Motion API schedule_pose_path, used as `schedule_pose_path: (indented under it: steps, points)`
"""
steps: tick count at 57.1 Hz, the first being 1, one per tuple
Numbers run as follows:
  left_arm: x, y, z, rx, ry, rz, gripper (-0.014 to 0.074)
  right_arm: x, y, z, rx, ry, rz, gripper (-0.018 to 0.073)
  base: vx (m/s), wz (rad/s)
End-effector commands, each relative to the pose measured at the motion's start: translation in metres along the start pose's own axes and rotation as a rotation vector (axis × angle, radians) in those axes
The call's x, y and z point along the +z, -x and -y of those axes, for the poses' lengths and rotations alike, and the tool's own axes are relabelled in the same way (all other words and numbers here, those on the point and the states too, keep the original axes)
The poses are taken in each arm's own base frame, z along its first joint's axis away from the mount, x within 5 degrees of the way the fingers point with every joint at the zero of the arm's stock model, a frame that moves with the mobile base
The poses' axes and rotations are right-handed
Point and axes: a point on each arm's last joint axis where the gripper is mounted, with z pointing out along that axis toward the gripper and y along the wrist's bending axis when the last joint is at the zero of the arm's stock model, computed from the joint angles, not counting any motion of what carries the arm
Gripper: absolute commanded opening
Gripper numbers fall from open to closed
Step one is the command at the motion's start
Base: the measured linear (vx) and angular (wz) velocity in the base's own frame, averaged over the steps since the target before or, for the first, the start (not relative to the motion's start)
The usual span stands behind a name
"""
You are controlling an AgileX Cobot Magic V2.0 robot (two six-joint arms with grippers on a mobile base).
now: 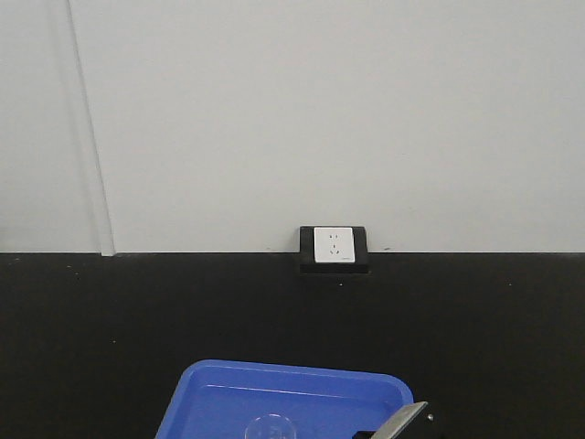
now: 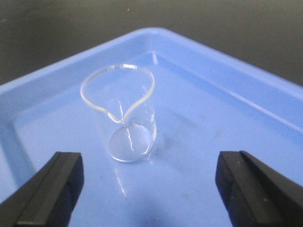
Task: Move beaker to silver tray on left bench
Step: 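Lower the open right gripper around the beaker and close it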
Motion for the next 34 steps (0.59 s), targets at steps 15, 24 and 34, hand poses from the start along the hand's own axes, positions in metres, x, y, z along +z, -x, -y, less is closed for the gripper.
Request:
schedule_pose_path:
  steps: [15,24,34]
  points:
    - [0.002,-0.001,0.001,-0.001,-0.007,0.066,0.0001,0.055,0.025,-0.006,-0.033,0.090,0.150,0.0597,0.00,0.00]
    - [0.002,-0.001,0.001,-0.001,-0.007,0.066,0.0001,0.078,0.025,-0.002,-0.018,0.100,0.158,0.0594,0.00,0.00]
    - [0.002,-0.001,0.001,-0.001,-0.007,0.066,0.0001,0.100,0.031,0.005,0.019,0.111,0.186,0.0594,0.00,0.00]
